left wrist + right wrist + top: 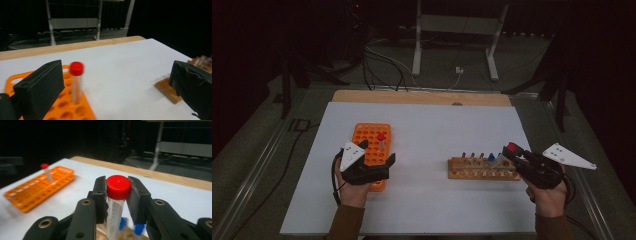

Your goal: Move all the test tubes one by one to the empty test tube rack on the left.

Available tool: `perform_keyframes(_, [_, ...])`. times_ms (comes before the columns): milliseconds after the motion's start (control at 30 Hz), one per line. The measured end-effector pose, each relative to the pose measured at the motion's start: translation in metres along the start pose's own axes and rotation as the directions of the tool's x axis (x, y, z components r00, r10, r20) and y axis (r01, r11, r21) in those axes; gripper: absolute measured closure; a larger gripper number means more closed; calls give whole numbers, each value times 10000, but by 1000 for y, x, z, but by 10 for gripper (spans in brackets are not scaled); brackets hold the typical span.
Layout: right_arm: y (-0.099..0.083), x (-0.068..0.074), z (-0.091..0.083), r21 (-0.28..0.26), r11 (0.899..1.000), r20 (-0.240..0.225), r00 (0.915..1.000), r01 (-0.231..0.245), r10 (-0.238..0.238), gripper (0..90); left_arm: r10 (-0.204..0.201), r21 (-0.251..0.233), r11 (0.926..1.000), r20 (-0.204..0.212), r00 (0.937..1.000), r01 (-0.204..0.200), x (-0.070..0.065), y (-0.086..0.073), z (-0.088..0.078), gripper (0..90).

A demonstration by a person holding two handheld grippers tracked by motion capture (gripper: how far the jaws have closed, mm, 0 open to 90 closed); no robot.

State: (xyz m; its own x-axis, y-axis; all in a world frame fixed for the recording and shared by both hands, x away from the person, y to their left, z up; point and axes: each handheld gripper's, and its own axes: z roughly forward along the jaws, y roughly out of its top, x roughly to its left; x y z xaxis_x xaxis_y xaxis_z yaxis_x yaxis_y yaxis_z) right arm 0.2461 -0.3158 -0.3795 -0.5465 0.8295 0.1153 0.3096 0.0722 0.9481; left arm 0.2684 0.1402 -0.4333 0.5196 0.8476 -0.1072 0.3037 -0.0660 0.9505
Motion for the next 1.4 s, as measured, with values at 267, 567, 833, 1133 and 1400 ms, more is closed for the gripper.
perform_keyframes(267, [2, 24, 19, 233, 9990, -830, 9959, 387, -367, 705, 418, 95, 9990, 918, 9949, -428, -32, 8, 19, 11])
perform_keyframes(567, [-1, 50, 45, 560, 9943, -1592, 9839, 912, -813, 705, 587, 371, 9971, 1952, 9790, -671, -64, 10, 46, 60])
perform_keyframes(833, [-3, 66, 67, 690, 9903, -1873, 9766, 1206, -1059, 705, 953, 880, 9880, 3021, 9485, -1272, -97, 3, 67, 166])
perform_keyframes(1133, [-11, 77, 76, 939, 9857, -2206, 9684, 1396, -1162, 704, 1398, 1146, 9755, 3352, 9317, -1876, -120, -5, 77, 354])
perform_keyframes(1400, [-16, 82, 81, 1111, 9827, -2345, 9648, 1479, -1187, 704, 1478, 991, 9752, 3730, 9160, -1977, -124, -7, 74, 646])
